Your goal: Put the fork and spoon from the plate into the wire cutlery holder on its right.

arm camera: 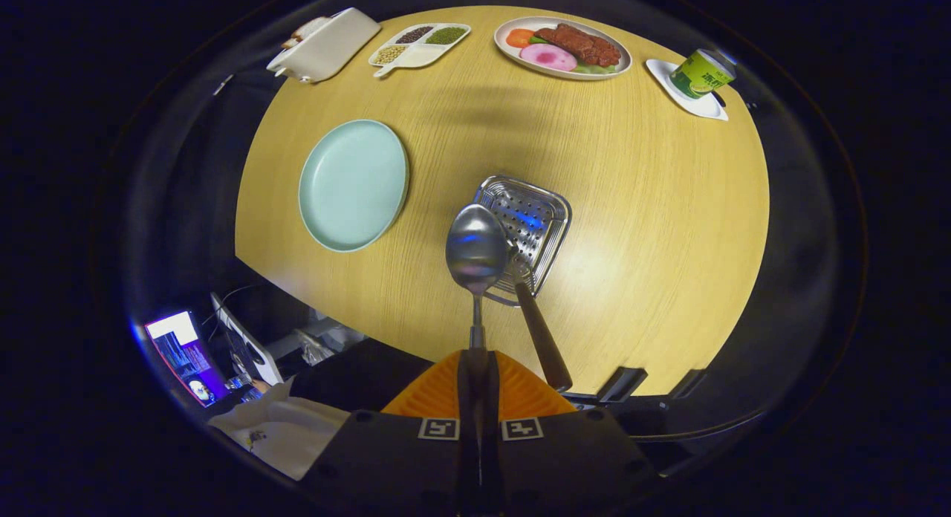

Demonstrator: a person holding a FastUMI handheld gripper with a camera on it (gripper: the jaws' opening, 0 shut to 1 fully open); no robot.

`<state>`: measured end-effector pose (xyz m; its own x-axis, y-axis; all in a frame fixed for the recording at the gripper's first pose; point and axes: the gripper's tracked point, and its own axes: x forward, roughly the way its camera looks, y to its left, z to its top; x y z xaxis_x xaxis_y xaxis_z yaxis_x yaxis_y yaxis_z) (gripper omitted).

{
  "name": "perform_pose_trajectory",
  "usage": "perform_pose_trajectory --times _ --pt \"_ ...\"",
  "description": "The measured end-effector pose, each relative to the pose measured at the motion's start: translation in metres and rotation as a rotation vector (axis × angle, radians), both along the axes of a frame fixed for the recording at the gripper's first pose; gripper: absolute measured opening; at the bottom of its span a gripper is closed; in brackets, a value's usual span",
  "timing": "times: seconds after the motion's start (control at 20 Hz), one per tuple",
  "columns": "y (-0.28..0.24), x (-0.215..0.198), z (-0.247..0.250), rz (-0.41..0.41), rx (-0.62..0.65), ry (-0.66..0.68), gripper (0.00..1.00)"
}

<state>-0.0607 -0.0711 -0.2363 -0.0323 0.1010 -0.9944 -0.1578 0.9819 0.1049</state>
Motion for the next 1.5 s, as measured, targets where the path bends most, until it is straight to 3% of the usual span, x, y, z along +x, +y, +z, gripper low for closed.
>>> perform_pose_trajectory --times 0.4,0.6,0.7,0.8,1.0,1.25,1.5 --pt "-0.005 0.012 -0.015 -0.095 -0.011 0.044 0.07" --pt "-0.002 0.021 -0.014 -0.108 -0.012 0.002 0.14" --pt "0.003 0.025 -0.008 -0.119 0.007 -0.033 0.24" --pt "0.006 0.031 -0.001 -0.128 0.033 -0.094 0.45" --pt "0.007 0.044 0.025 -0.138 0.07 -0.244 0.99" --pt "0.01 0.062 0.075 -0.181 0.111 -0.528 1.0" --pt "-0.002 0.069 0.133 -0.137 0.043 -0.836 1.0"
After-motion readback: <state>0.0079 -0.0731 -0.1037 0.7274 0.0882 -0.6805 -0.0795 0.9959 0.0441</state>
